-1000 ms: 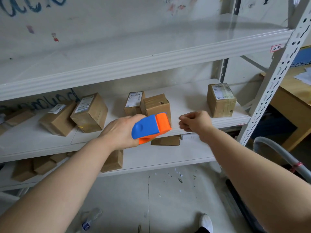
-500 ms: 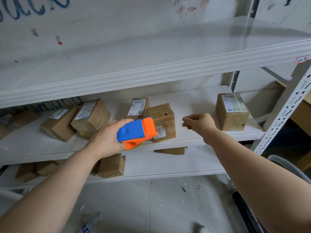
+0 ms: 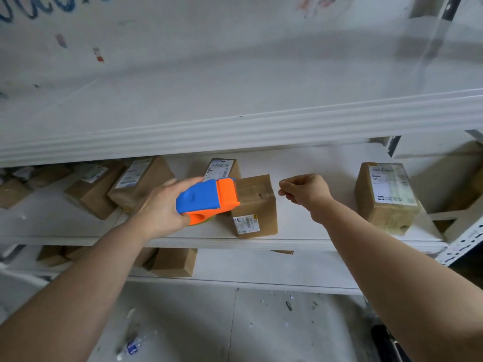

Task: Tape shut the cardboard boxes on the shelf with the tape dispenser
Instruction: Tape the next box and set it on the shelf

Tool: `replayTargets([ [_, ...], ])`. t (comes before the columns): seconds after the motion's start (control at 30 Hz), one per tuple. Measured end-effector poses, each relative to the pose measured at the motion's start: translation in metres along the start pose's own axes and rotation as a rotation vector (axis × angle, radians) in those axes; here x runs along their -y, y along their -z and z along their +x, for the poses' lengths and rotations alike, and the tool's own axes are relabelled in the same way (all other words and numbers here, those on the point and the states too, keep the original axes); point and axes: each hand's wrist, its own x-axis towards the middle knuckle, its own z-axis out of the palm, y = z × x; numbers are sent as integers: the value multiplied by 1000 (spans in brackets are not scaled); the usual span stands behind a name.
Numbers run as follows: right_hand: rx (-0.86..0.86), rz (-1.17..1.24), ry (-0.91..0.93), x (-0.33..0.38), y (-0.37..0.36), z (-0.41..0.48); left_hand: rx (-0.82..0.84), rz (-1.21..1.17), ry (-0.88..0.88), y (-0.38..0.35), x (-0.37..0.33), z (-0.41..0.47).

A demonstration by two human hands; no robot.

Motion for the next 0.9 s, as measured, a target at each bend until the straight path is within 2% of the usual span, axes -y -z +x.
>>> replayTargets([
  [0.9,-23,-139,-69,-11,-5,33,154,125,-7,-4,15,52],
])
